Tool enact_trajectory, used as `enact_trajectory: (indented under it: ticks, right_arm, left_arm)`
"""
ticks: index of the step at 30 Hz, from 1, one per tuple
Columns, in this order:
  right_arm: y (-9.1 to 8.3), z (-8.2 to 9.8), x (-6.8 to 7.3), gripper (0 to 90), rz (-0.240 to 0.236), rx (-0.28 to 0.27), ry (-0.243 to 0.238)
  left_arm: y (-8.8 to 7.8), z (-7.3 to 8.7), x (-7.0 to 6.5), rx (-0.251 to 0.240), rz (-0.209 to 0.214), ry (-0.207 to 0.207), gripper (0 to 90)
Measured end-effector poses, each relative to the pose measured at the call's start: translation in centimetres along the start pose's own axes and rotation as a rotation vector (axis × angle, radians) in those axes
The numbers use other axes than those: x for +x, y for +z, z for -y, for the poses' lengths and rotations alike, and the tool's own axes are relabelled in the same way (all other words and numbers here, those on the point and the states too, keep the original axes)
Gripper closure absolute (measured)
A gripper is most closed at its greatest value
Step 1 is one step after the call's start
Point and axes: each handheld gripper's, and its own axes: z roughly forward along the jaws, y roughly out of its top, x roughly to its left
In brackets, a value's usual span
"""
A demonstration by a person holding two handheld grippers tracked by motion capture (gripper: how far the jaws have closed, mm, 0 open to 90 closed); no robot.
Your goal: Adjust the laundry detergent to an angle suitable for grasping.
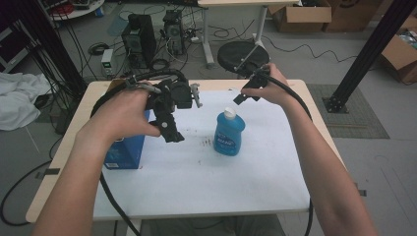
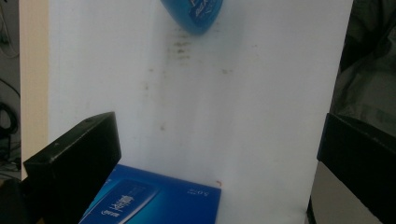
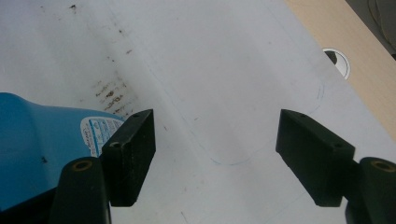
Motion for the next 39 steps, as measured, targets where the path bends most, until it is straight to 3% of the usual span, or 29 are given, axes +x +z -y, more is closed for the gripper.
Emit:
enact_trajectory:
  ticks: [27, 33, 39]
  right_arm:
    - [-0.38, 0.33, -0.33, 28.4, 0.000, -0.013, 0.006]
    - [-0.32, 0.34, -0.33, 28.4, -0.006, -0.017, 0.002]
    - [-0.22, 0.31, -0.26, 28.3, -0.006, -0.015, -0.005]
  left_arm:
    - [0.10, -0.12, 0.14, 0.010, 0.006, -0.004, 0.1]
    - [-0.11, 0.08, -0.03, -0.003, 0.003, -0.025, 0.1]
    - [0.06, 0.04, 0.12, 0.004, 0.003, -0.014, 0.1]
